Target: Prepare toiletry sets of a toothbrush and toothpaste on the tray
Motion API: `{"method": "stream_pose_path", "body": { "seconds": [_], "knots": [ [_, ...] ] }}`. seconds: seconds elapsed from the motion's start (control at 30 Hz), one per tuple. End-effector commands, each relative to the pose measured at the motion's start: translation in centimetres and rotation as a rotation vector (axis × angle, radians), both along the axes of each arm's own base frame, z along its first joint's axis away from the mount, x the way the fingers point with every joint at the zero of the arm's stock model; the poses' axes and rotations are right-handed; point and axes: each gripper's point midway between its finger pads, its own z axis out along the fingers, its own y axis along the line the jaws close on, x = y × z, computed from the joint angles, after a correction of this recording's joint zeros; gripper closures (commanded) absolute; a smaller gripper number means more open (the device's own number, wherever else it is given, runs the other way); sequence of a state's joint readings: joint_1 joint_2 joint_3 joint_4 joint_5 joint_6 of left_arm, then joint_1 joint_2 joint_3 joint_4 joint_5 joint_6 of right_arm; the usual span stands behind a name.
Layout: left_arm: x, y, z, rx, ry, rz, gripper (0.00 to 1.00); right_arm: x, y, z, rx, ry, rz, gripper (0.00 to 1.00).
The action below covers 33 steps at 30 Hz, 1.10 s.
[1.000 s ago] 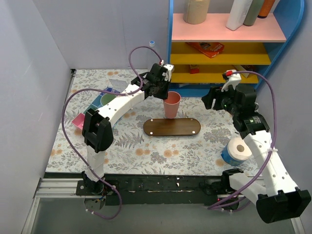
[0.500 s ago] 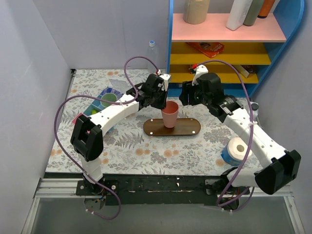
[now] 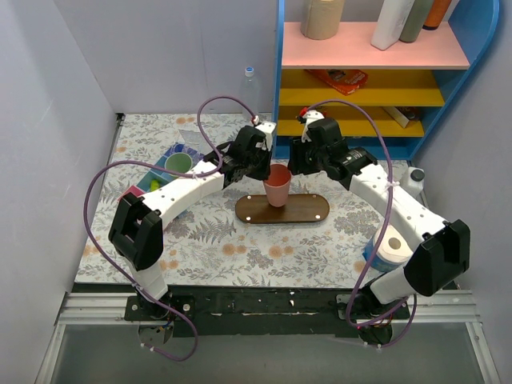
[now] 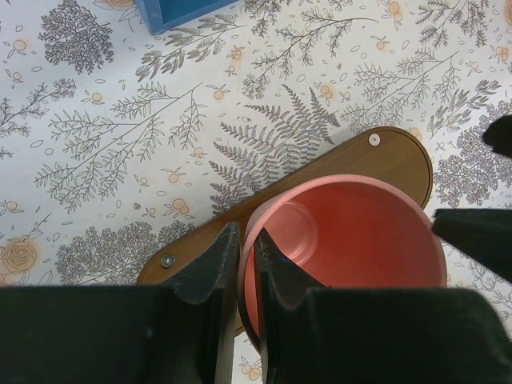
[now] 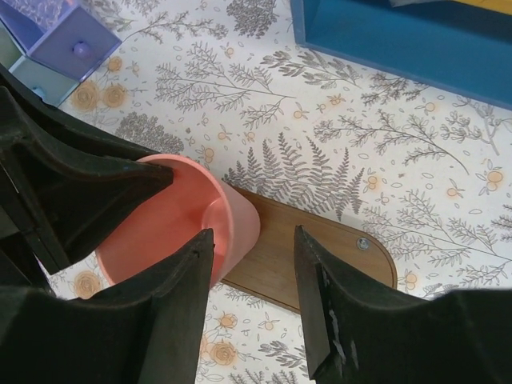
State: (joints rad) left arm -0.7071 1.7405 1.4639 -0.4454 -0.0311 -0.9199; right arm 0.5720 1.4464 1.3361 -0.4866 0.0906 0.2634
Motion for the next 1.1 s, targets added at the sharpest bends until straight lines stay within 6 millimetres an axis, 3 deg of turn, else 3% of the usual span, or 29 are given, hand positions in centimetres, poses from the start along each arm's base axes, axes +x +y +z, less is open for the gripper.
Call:
{"method": "stream_pose_path", "body": {
  "seconds": [0.0, 0.27, 0.7, 0.9, 0.93, 1.07],
  "knots": [
    [0.0, 0.0, 3.6, -0.050, -0.091, 0.013, 1.00, 0.0, 1.7, 1.2, 0.025, -0.009, 0.029, 0.49],
    [0.0, 0.1, 3.6, -0.048, -0.110, 0.027, 1.00, 0.2, 1.4, -0.2, -0.032, -0.010, -0.010, 0.51],
    [0.0, 0.3, 3.9, -0.050, -0.140, 0.036, 1.00, 0.0, 2.9, -2.8, -0.119, 0.020, 0.004, 0.59],
    [-0.1, 0.3, 4.0, -0.054, -0.143, 0.035, 1.00, 0.1, 2.5, -2.8, -0.148, 0.008, -0.021, 0.86],
    [-0.1, 0.3, 4.0, -0.055, -0.144, 0.034, 1.00, 0.2, 2.3, -2.9, -0.153, 0.013, -0.030, 0.98],
    [-0.2, 0.3, 4.5, -0.068, -0.157, 0.035, 0.99, 0.2, 2.4, -3.1, -0.161, 0.020, -0.033, 0.99]
  ]
}}
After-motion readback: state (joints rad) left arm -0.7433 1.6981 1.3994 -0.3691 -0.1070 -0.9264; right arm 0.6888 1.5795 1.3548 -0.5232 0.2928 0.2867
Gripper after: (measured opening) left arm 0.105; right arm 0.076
